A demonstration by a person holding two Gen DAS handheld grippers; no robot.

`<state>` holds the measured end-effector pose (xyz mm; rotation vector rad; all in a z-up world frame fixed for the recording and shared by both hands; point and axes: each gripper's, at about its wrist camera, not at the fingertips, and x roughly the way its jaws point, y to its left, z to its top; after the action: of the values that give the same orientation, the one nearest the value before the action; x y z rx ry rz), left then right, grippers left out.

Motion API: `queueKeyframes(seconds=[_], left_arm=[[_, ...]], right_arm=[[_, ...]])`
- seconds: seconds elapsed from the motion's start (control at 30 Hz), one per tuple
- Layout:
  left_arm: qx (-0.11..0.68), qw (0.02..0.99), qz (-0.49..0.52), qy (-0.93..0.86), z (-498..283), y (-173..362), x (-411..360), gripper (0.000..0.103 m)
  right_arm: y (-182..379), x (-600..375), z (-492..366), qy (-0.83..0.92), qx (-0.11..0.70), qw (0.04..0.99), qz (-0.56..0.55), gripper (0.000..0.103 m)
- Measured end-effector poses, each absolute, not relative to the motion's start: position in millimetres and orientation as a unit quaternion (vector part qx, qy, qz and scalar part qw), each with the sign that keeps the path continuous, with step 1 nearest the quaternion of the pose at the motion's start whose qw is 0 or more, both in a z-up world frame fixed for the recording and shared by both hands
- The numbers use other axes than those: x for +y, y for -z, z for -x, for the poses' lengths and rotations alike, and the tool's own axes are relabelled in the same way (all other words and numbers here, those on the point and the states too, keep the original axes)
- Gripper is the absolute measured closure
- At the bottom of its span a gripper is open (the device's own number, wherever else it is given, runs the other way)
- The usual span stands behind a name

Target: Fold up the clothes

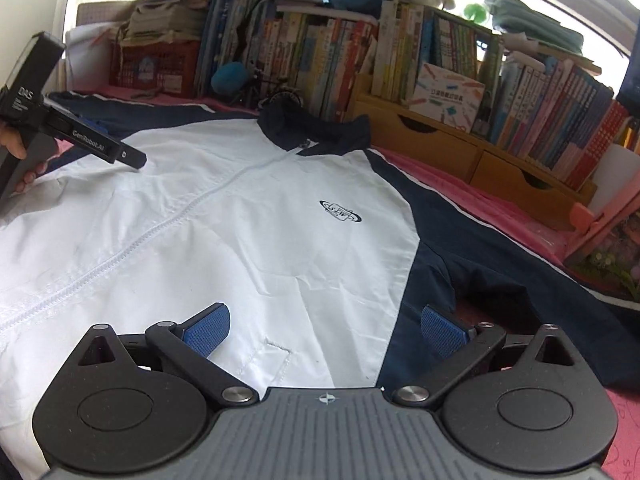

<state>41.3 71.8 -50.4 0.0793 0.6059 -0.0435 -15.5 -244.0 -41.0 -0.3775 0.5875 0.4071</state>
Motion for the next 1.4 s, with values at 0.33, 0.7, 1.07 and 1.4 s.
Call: queueKeyframes(seconds=[0.33,0.7,1.07,1.4], left_arm=[[0.269,0.958,-0.048,0.087,4.6,20.9,63.0,0.000],[0.325,0.936,-0.079,0.108,22.0,47.0,45.1,0.000],[0.363,0.923,-0.080,0.101,40.0,67.7,58.2,0.000],[0.369,0.928,0.042,0.000,71.1,44.0,144.8,0.000]], right_arm=[[37.7,-227.4,15.9,-0.211,0.279,0.917,0.190,0.000],[48.4,-188.3,13.1,-0.265,0.289,0.904,0.171,0.000],[56.7,-196.2,12.2,-0.261,0.298,0.905,0.158,0.000],[27.1,-164.6,-14.3,-0.355,0.266,0.887,0.126,0.000]])
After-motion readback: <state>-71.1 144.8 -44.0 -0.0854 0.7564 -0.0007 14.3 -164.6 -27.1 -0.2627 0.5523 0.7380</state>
